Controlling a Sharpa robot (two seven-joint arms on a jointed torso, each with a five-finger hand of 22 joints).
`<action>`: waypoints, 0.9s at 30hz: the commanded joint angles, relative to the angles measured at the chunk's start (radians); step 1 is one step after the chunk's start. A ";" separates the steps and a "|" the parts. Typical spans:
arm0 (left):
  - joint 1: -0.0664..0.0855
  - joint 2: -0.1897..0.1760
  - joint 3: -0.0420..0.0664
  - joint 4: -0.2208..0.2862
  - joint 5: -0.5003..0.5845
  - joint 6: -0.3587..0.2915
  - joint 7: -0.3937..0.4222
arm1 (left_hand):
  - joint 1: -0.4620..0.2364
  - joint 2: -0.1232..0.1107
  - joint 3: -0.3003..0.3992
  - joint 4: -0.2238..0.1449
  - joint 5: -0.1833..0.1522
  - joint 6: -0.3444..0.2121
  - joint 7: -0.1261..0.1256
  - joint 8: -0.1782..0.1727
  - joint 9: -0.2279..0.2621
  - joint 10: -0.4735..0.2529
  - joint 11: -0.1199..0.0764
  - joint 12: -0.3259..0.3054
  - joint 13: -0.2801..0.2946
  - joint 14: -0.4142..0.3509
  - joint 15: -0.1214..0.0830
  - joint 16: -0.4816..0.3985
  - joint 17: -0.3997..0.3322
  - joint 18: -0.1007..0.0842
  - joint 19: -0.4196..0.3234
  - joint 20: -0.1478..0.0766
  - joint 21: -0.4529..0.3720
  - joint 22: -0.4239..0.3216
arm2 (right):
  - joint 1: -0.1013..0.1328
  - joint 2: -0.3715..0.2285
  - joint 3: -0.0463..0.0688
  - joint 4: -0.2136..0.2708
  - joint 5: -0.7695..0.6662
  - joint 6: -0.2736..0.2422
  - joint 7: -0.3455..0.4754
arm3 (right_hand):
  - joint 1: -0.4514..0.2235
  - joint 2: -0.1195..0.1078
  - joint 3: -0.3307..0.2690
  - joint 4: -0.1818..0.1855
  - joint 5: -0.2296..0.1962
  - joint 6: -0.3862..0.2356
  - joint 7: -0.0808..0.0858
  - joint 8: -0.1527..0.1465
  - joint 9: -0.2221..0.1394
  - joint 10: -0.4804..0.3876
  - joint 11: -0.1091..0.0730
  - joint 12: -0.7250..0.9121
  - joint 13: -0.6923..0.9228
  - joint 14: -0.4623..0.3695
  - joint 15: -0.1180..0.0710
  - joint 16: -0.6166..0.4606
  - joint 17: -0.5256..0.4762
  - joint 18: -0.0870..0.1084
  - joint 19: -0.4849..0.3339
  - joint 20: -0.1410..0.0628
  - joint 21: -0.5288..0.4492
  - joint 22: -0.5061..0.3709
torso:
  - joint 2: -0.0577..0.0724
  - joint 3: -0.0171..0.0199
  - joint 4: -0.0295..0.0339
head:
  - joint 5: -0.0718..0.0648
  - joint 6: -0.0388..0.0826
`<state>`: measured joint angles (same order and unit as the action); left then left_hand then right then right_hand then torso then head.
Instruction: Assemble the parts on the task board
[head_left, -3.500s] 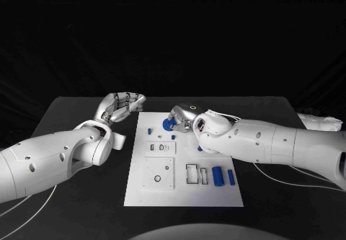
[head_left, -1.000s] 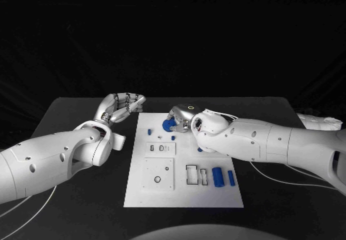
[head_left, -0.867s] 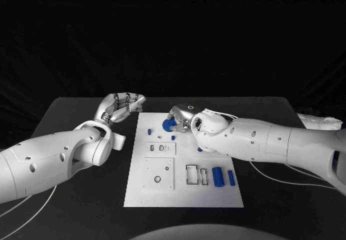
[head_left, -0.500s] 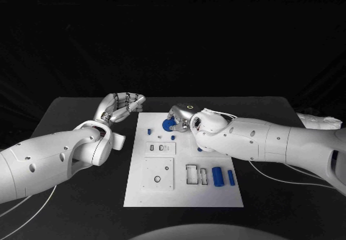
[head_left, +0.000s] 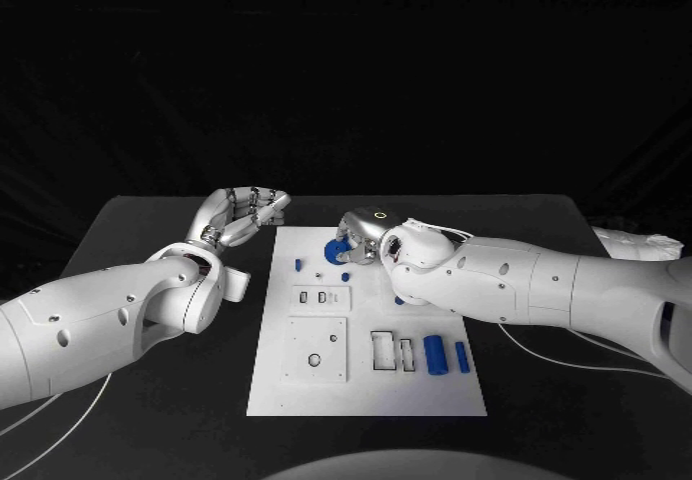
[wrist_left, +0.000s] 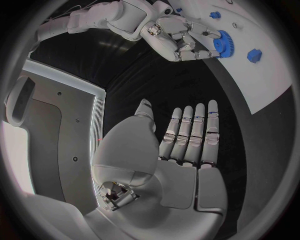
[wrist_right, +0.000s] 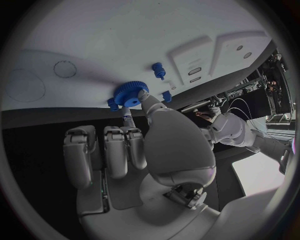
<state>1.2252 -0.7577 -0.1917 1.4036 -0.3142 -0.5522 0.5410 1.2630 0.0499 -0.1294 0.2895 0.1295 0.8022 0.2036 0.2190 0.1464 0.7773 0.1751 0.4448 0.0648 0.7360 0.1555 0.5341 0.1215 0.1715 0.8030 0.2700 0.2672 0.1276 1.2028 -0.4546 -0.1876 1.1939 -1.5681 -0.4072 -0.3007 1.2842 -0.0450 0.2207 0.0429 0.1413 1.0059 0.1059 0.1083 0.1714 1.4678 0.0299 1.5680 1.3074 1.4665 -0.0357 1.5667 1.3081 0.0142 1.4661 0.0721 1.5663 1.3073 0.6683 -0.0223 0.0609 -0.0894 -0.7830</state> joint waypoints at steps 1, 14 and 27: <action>0.001 0.002 0.001 0.001 -0.004 0.004 0.007 | 0.004 0.003 -0.007 0.001 0.004 -0.002 0.013 0.006 0.001 0.008 0.000 -0.004 0.000 -0.007 0.001 -0.005 0.001 0.011 0.000 0.003 -0.006 -0.001 | -0.003 0.000 -0.002 0.001 -0.013 0.007 -0.007 | -0.007 0.001 -0.007 0.000 -0.008 -0.004 -0.006 -0.009 0.025 0.103 0.008 0.003 0.263 0.104 0.004 0.004 0.263 -0.014 0.105 0.008 0.004 0.264 | 0.000 -0.0002 0.0012 | -0.001 0.001; 0.001 0.003 0.001 0.001 -0.004 0.005 0.007 | 0.007 0.005 -0.010 0.002 0.005 -0.002 0.013 0.007 0.002 0.009 0.000 -0.004 0.000 -0.007 0.001 -0.005 0.003 0.012 0.000 0.003 -0.007 -0.002 | -0.003 -0.004 -0.002 0.007 -0.012 -0.029 0.001 | -0.011 -0.001 -0.034 0.015 -0.066 -0.096 -0.001 -0.046 0.017 0.103 -0.001 0.003 0.263 0.104 0.000 0.004 0.263 -0.014 0.105 0.005 0.004 0.264 | 0.000 0.0000 0.0003 | 0.000 0.003; 0.001 0.003 0.001 0.000 -0.004 0.006 0.007 | 0.007 0.005 -0.010 0.002 0.005 -0.002 0.013 0.007 0.002 0.009 0.000 -0.004 0.000 -0.007 0.001 -0.005 0.003 0.012 0.000 0.003 -0.007 -0.002 | -0.004 -0.019 -0.002 0.031 0.012 -0.133 0.053 | -0.020 0.000 -0.052 0.032 -0.070 -0.099 0.006 -0.033 0.024 0.103 0.009 0.003 0.263 0.104 0.007 0.004 0.263 -0.014 0.105 0.010 0.004 0.264 | 0.000 0.0001 0.0004 | 0.001 0.006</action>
<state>1.2252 -0.7561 -0.1918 1.4021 -0.3142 -0.5520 0.5405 1.2630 0.0499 -0.1335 0.2935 0.1295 0.8022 0.2036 0.2228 0.1475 0.7773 0.1751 0.4448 0.0649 0.7360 0.1555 0.5341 0.1234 0.1715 0.8030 0.2700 0.2672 0.1261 1.1998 -0.4722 -0.1898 1.2206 -1.5632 -0.4929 -0.2792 1.2740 -0.0450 0.1724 0.0746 0.0731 0.9014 0.1110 0.0722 0.1944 1.4667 0.0310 1.5680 1.3073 1.4665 -0.0358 1.5667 1.3078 0.0142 1.4661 0.0726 1.5663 1.3079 0.6689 -0.0224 0.0614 -0.0880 -0.7764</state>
